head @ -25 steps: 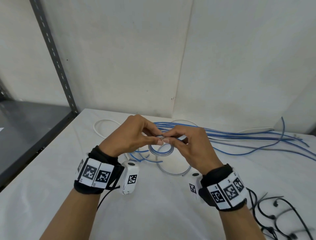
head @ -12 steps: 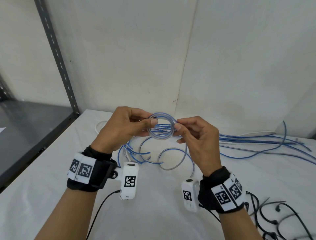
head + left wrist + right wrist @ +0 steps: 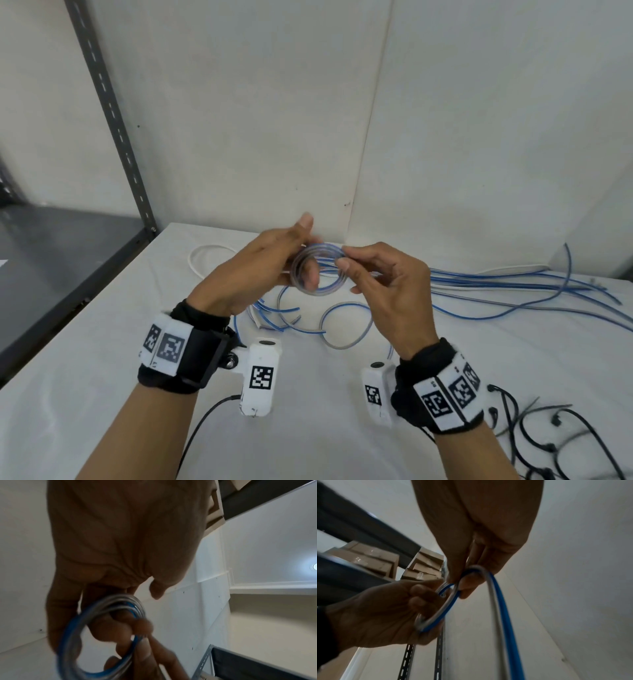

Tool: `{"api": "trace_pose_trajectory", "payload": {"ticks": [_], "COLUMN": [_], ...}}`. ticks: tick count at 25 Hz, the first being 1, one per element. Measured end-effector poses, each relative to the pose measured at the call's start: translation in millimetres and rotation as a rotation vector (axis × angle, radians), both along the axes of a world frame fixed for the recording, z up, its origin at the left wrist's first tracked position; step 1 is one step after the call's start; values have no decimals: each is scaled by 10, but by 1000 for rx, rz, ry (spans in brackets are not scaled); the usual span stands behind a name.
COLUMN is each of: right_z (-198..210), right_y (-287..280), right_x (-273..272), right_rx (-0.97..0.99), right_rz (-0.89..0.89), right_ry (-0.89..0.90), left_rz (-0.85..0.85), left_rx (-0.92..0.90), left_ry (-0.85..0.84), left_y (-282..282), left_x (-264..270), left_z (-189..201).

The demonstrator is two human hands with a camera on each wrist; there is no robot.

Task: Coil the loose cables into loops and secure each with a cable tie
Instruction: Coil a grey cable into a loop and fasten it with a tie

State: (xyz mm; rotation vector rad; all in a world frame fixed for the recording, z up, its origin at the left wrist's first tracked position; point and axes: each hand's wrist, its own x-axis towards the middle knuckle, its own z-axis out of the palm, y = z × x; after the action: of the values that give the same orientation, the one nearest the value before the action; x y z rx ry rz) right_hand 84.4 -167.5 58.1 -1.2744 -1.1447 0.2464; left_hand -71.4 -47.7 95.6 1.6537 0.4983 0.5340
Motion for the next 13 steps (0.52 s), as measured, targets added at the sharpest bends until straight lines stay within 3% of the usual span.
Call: {"api": "trace_pose_trajectory", "payload": {"ticks": [3,5,8,13], "right_z": [16,25,35,23], "right_y": [-31,-36,-23,34], "right_x": [-17,-23,-37,-99], "right_rx": [-56,-40,-27,117], "right_rz": [20,1,-8,-9], "right_ry": [-203,-210,-123,180], "left_rz": [-28,14,53,89], "left_rx": [77,113,3,-447], "left_ry": [162,157,-12,-368], "left_y": [-70,-116,-137,-54], "left_x": [89,140,175,201], "left_z": [-46,-50,-48,26]}}
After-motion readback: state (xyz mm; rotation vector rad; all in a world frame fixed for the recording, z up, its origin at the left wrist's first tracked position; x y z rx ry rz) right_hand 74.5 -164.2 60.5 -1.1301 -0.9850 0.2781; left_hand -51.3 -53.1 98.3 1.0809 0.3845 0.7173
